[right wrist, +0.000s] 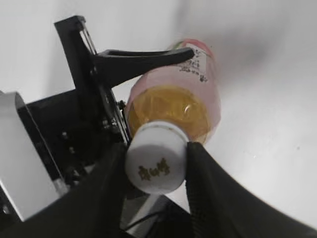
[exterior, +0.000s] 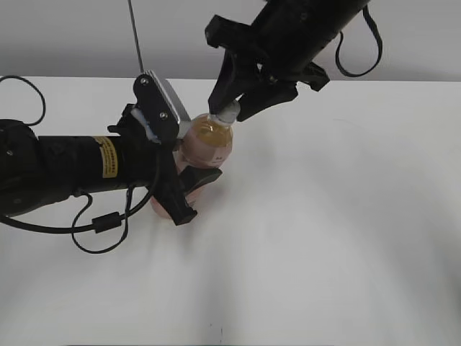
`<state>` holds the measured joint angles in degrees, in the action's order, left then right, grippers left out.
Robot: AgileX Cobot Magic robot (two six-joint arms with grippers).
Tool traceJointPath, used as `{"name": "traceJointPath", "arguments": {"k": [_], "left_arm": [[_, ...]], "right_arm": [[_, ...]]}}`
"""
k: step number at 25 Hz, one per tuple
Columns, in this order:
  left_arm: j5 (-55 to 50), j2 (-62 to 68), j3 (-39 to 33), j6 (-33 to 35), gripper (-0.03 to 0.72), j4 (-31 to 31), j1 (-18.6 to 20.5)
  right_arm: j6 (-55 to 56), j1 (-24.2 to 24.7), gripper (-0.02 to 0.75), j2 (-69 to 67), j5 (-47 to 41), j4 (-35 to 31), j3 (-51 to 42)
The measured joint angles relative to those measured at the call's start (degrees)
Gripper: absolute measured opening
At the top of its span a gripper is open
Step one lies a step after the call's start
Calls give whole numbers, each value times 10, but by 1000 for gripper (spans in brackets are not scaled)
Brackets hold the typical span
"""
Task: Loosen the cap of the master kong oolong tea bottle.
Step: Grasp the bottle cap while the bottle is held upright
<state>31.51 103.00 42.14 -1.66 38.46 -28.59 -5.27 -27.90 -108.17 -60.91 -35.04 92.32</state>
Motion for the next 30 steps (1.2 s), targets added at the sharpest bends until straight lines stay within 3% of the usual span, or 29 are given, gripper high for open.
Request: {"name": "traceJointPath", "arguments": {"k": [9,24,30], "left_arm": [[1,0,0,0,402,0,0],[-4,0,0,1,402,-8,1],[-4,0,0,-4,402,-20,4]], "right_arm": [[-435,0,281,0,-1,5,1],[-1264,0,278,0,34,4,1],[-1505,0,278,0,53,-15,0]]}}
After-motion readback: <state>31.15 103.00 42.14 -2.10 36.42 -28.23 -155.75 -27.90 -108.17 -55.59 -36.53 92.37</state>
